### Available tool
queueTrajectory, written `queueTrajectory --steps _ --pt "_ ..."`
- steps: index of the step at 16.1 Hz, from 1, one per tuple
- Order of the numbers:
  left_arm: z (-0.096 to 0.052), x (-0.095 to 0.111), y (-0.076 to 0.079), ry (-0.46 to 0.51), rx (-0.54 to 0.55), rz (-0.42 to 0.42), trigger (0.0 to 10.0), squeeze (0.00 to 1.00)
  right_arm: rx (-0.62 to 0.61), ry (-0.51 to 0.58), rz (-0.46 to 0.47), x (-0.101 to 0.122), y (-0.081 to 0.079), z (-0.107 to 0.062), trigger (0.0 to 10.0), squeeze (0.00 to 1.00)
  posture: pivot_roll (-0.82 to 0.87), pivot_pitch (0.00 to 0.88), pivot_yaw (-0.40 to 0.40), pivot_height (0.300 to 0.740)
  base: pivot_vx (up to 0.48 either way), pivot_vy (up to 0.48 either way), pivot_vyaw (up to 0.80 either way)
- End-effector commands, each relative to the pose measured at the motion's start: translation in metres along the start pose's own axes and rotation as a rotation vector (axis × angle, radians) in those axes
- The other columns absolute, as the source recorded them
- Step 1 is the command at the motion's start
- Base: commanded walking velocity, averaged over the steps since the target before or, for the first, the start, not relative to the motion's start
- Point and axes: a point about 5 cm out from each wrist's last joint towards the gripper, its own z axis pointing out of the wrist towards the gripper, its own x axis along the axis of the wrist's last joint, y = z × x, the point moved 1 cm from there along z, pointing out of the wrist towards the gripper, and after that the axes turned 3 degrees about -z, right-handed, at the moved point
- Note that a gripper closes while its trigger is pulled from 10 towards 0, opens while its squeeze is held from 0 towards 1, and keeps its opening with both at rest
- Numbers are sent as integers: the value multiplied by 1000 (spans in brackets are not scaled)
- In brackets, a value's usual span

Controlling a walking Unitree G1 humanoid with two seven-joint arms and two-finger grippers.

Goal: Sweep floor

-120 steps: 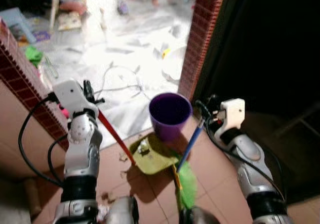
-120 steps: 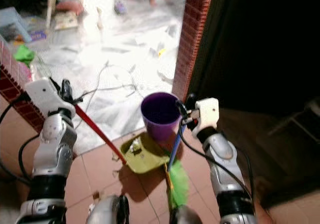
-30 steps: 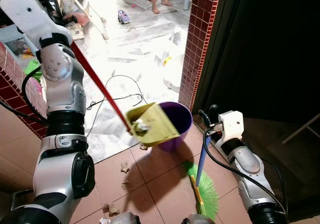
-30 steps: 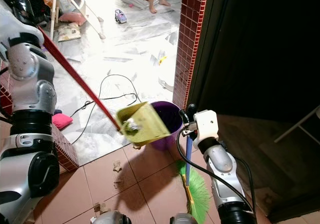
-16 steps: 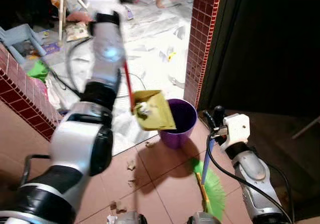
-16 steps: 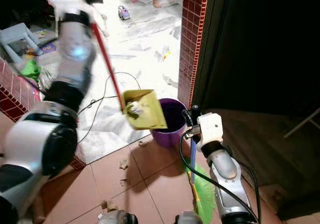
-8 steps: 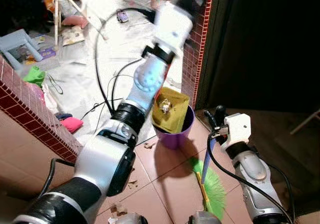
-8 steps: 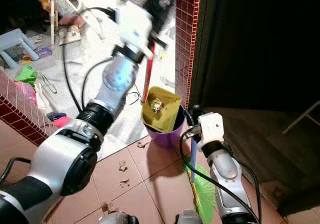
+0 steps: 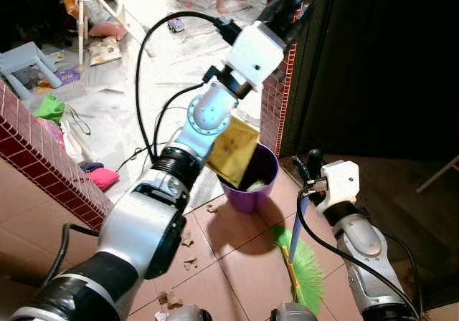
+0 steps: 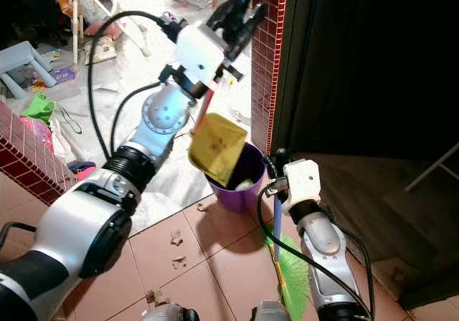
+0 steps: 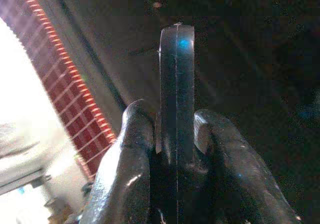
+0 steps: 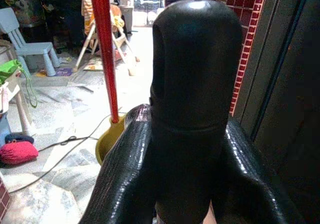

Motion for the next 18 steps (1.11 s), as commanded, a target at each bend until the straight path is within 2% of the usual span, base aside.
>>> queueTrajectory --steps 1,2,3,5,6,7,8,10,11,12,13,15,17,18 --pt "5 6 -13 25 16 52 10000 0 2 -10 6 -1 0 1 10000 0 -243 0 125 740 0 0 0" --pt "4 5 -26 5 92 82 10000 0 3 -10 4 -1 1 2 10000 0 -244 0 119 740 0 0 0" --pt "4 5 -52 -24 232 128 10000 0 4 -9 2 -1 1 3 10000 0 -244 0 115 740 0 0 0" --pt "1 6 -87 -69 428 118 10000 0 6 -10 1 -2 1 4 10000 0 -242 0 111 740 0 0 0" --pt "-5 9 -112 -83 561 116 10000 0 8 -10 1 -2 2 5 10000 0 -235 0 103 740 0 0 0" --pt "-9 16 -132 -70 648 130 10000 0 11 -10 1 -3 1 7 10000 0 -228 0 96 740 0 0 0" --pt "-13 25 -151 -43 718 128 10000 0 18 -8 2 -2 0 10 10000 0 -219 0 90 740 0 0 0" --pt "-19 40 -176 -14 772 209 10000 0 29 -6 3 -3 -1 15 10000 0 -200 0 81 740 0 0 0" --pt "-23 39 -183 -41 788 231 10000 0 36 -3 5 -2 -3 17 10000 0 -187 0 77 740 0 0 0" --pt "-35 32 -187 -104 794 256 10000 0 44 1 8 -2 -4 20 10000 0 -170 0 72 740 0 0 0" --pt "-44 26 -187 -138 797 259 10000 0 49 4 9 -3 -6 22 10000 0 -163 0 71 740 0 0 0" --pt "-61 10 -178 -210 781 242 10000 0 50 6 16 -2 -6 26 10000 0 -144 0 67 740 0 0 0" --pt "-87 -9 -157 -291 774 202 10000 0 46 12 48 -1 -7 32 10000 0 -127 0 62 740 0 0 0" --pt "-93 -12 -150 -308 769 194 10000 0 50 11 52 -1 -9 34 10000 0 -113 0 57 740 0 0 0"
